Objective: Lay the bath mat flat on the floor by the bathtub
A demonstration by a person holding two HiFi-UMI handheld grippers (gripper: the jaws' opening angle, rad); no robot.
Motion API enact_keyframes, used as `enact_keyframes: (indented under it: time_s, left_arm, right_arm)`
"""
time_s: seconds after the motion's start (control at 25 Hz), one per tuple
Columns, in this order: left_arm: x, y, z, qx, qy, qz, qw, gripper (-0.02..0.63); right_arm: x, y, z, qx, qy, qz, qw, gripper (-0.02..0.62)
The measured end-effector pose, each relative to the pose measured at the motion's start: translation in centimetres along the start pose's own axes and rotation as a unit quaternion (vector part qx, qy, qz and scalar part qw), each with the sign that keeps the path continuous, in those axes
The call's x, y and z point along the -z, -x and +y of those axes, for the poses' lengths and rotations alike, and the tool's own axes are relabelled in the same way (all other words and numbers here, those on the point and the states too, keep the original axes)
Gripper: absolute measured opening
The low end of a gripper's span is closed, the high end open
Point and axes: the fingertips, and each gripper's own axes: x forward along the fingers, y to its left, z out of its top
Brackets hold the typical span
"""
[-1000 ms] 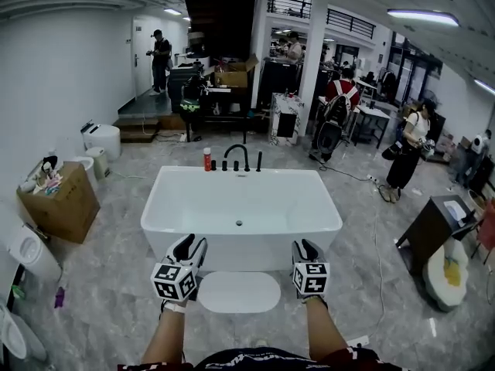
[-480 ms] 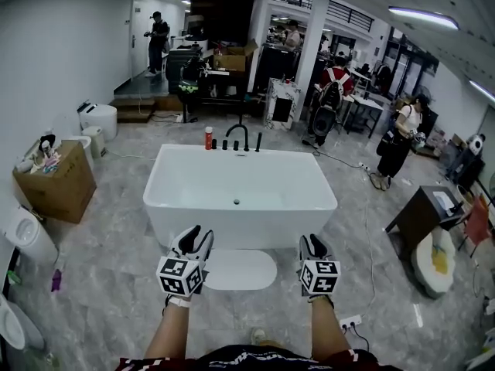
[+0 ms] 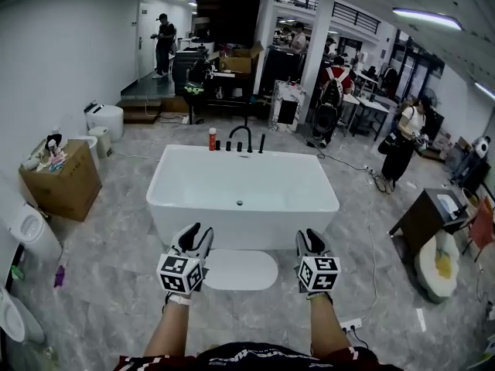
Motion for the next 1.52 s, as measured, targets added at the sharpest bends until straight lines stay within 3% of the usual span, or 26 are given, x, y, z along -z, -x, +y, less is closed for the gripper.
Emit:
enact_keyframes:
  time_s: [0.56, 1.32, 1.52]
  left_arm:
    - [-2.5, -3.4, -6.8, -0.001, -0.023, -0.015, 0.9996, 0.144]
    - [-3.4, -4.2, -9.1, -0.011, -0.018, -0.03, 0.9993, 0.035]
    - [-3.3, -4.3, -10.0, -0.005, -0.036, -0.023, 0.9991, 0.028]
  right_arm:
    - [-1.8, 2.6, -5.8, -0.013, -0.007, -0.03, 0.999, 0.112]
    - [-2.8, 4.6, -8.0, -0.004, -0.009, -0.048, 0.999, 0.112]
    - [-2.8, 4.9, -8.4, -0.002, -0.016, -0.047, 0.999, 0.112]
